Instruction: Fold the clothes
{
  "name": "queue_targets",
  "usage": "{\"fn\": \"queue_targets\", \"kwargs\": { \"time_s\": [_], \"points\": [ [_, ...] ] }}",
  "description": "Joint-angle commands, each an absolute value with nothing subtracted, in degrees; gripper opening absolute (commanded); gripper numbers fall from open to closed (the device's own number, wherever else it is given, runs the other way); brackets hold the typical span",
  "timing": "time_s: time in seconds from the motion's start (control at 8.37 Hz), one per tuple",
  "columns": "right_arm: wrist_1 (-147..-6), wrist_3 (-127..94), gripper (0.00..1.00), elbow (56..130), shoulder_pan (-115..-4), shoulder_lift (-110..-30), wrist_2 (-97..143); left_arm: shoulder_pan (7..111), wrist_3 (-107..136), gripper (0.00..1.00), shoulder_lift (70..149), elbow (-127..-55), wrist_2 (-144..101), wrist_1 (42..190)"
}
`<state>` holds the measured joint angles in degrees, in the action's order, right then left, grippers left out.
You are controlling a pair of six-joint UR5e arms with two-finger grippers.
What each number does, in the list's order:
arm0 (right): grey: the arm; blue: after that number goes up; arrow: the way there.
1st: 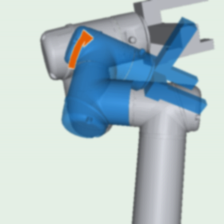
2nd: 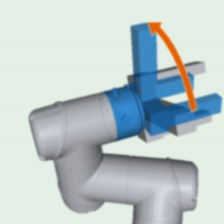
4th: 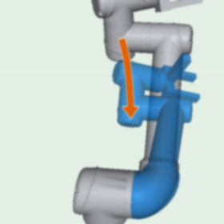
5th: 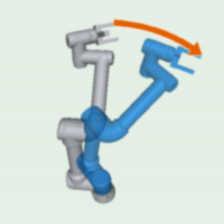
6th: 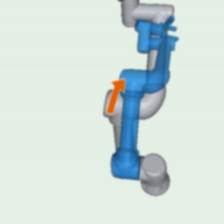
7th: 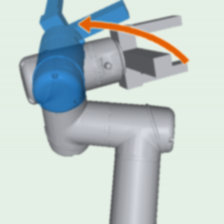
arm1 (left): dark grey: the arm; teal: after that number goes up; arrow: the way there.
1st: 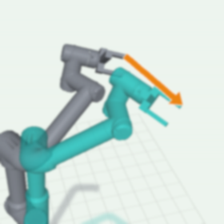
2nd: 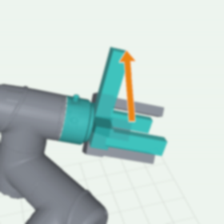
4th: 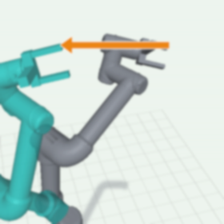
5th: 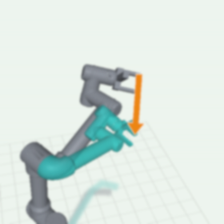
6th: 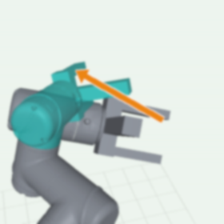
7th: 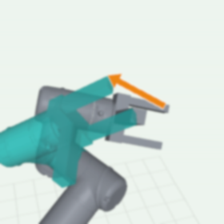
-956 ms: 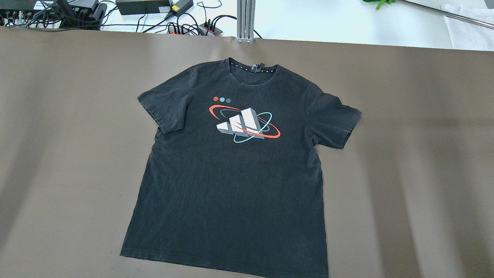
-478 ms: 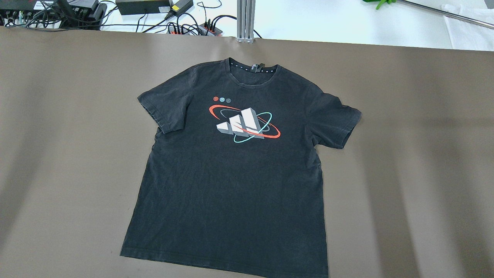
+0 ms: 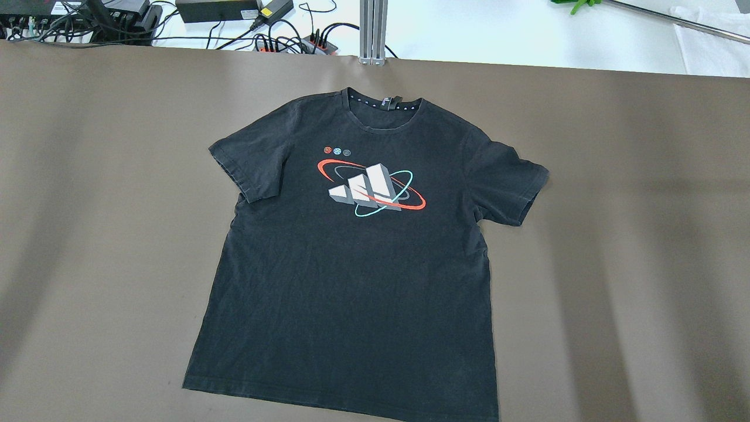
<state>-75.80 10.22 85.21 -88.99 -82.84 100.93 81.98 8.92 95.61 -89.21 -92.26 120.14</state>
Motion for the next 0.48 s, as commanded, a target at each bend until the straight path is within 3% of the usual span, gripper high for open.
{"fn": "queue_targets", "kwargs": {
  "time_s": [0.0, 0.36],
  "points": [
    [-75.76, 4.7, 0.94, 84.82, -87.55, -81.48, 102.12, 81.65, 13.25, 1.0, 99.3, -88.25, -98.59, 120.15],
    [-68.94, -7.78, 0.94, 84.38, -78.16, -80.51, 102.3, 79.21, 21.59, 1.0, 105.54, -85.53, -106.59, 120.23]
  ]
}}
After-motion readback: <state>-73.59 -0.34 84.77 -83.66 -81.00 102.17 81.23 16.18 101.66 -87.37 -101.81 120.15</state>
